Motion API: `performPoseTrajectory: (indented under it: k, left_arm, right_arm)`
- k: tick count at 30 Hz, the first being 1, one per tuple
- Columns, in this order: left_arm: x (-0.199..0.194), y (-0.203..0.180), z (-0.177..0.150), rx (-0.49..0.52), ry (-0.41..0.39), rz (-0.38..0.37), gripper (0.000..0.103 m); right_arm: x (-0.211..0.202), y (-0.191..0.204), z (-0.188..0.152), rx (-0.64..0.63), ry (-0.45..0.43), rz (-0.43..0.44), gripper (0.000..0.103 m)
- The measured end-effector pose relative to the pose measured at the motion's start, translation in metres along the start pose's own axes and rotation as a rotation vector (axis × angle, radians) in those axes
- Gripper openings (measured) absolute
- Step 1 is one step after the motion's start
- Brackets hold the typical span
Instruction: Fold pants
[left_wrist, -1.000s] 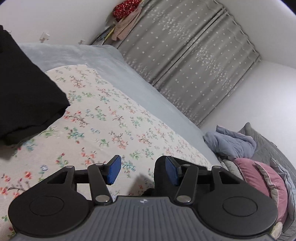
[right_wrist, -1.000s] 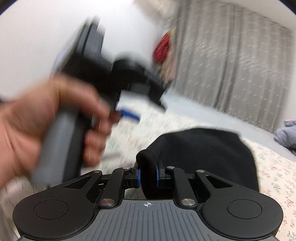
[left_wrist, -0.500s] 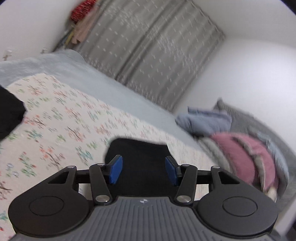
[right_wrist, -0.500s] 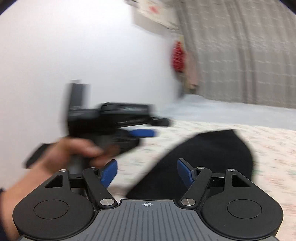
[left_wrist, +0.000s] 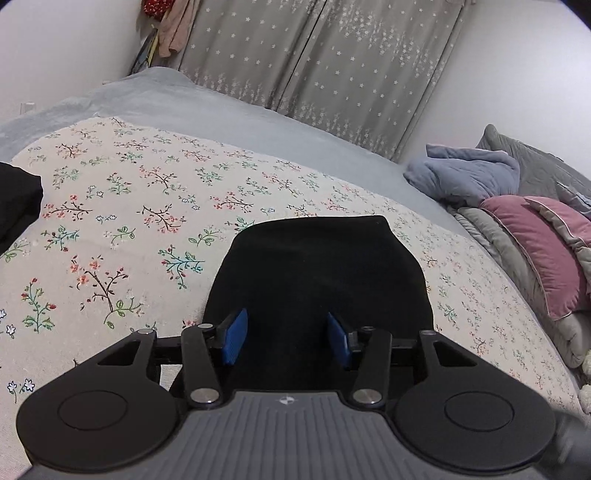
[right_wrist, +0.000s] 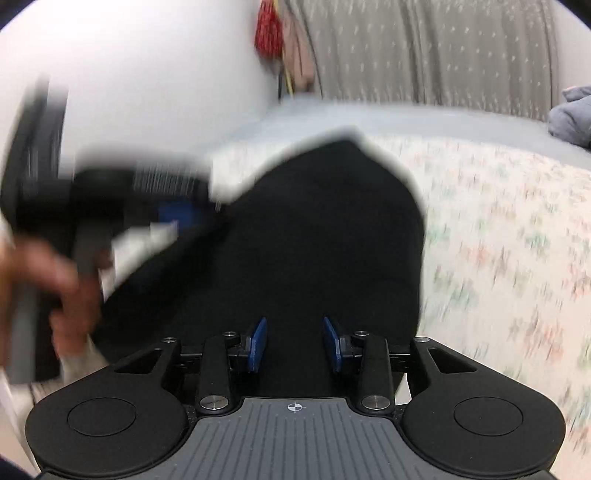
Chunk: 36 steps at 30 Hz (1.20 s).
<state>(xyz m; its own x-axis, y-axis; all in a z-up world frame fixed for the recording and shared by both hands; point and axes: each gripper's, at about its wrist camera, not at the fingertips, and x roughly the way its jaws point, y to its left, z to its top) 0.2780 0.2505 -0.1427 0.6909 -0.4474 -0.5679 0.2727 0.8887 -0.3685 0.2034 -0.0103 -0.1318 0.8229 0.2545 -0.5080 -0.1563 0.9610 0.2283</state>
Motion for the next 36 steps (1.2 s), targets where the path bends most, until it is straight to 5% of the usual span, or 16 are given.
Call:
performPoseTrajectory:
  k: [3,6,10,16,20,24,27,29,32,36]
  left_arm:
    - [0.001,-0.002,0.000,0.005,0.000,0.004,0.051]
    - [0.000,-0.012,-0.001,0.003,0.002,0.007,0.052]
    - [0.006,-0.012,-0.004,0.000,0.022,0.005,0.053]
    - [0.009,-0.009,-0.002,-0.013,0.029,0.003,0.054]
    - [-0.007,-0.003,0.005,-0.067,-0.001,-0.011,0.053]
    - [-0.040,-0.005,0.005,-0.059,-0.092,-0.098,0.053]
    - [-0.030,-0.009,-0.001,-0.047,-0.030,-0.075,0.053]
    - [-0.012,-0.013,-0.006,-0.018,0.032,-0.008,0.053]
    - [-0.002,-0.015,-0.011,0.028,0.050,0.024,0.058]
    - [-0.005,-0.011,-0.013,0.020,0.043,0.016,0.060]
  right_arm:
    - [0.012,-0.019,0.033,0.012,-0.049,-0.015,0.036]
    - [0.053,-0.030,0.054,-0.008,0.006,-0.025,0.035]
    - [0.115,-0.045,0.051,-0.061,0.140,-0.159,0.029]
    - [0.130,-0.035,0.040,-0.085,0.131,-0.257,0.028]
    - [0.125,-0.041,0.042,-0.072,0.103,-0.220,0.029]
    - [0.066,-0.040,0.041,0.054,0.012,-0.149,0.040]
    - [0.034,-0.029,0.030,0.114,-0.034,-0.046,0.048]
    - [0.038,-0.016,0.011,0.092,0.033,-0.016,0.050]
    - [0.050,-0.005,-0.013,0.035,0.029,-0.048,0.052]
    - [0.051,-0.001,-0.002,0.008,0.075,-0.060,0.053]
